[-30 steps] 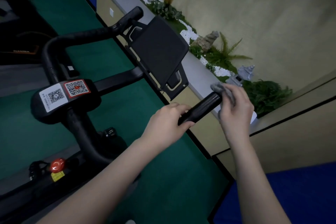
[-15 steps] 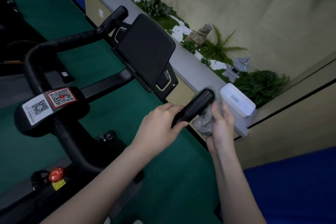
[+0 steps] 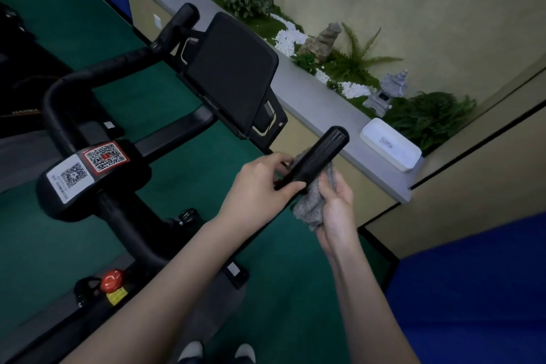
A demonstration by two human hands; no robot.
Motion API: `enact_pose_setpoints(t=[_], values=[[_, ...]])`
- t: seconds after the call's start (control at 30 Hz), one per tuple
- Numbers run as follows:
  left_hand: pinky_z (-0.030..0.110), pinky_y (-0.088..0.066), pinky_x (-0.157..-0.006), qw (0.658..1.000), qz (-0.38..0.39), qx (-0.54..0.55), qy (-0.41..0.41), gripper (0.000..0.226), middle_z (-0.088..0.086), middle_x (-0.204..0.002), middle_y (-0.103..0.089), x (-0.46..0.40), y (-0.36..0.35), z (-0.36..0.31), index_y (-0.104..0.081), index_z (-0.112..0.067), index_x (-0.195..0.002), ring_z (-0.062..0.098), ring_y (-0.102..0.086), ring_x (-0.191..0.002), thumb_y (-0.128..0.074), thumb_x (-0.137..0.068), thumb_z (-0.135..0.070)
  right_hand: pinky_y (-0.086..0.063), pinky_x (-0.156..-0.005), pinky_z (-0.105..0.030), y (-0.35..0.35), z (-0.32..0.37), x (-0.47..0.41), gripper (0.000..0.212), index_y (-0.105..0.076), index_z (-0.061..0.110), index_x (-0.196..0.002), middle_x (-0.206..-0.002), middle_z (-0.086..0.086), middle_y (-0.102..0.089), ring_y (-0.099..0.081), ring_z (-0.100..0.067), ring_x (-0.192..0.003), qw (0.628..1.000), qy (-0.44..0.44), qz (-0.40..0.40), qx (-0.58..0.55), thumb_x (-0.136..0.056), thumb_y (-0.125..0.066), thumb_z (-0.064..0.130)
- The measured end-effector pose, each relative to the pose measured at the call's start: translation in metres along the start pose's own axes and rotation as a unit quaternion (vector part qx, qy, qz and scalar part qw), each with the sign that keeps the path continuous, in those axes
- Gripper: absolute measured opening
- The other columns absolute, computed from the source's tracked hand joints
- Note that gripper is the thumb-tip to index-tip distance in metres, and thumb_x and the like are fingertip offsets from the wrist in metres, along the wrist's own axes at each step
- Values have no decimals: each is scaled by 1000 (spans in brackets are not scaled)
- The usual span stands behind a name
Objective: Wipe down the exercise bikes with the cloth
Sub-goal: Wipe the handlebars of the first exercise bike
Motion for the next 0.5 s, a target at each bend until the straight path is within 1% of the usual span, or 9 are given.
enact_pose_setpoints(t=[0.13,0.23,0.33,0.4,0.5], values=[[32,-51,-81,999,24,-41,-8,38,-7,-99,-64,10,4,2,-61,-25,-119,12,-61,-89,-68,-84,-39,-53,-91,-30,-3,-15,13,31,-55,4,-128,-120,-13,-66,-62,-26,-112,1000,-13,-2,11,-101,-40,7],[35,-52,-83,997,44,-60,-7,42,-5,-104,-66,17,8,7,-60,-26,-122,13,-61,-94,-65,-85,-44,-53,-90,-28,-6,-23,21,29,-56,7,-126,-118,-11,-67,-64,-23,-111,1000,-24,-3,12,-100,-42,8],[38,-53,-82,996,43,-78,-16,41,-4,-104,-65,23,13,8,-61,-26,-121,14,-61,-93,-64,-85,-46,-54,-85,-28,-6,-33,31,25,-61,13,-116,-112,-7,-70,-66,-21,-106,999,-42,-11,29,-100,-44,9],[38,-53,-82,996,38,-82,-21,41,-4,-105,-65,26,16,8,-61,-24,-120,14,-61,-93,-63,-85,-46,-54,-83,-31,-6,-38,38,23,-62,13,-114,-110,-9,-71,-68,-23,-101,998,-48,-8,48,-99,-45,10],[37,-52,-83,995,46,-78,-32,42,-5,-108,-65,29,17,7,-62,-23,-121,13,-61,-95,-63,-86,-46,-53,-76,-26,1,-33,48,19,-64,10,-107,-98,-6,-74,-70,-18,-89,997,-44,-11,69,-97,-48,9]])
Point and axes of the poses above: each hand's wrist, its own x-axis away from the middle knuckle, its own y-axis out of the back of the hand, z = x × y, the point moved 9 cm from there along -x, towards the middle knuckle
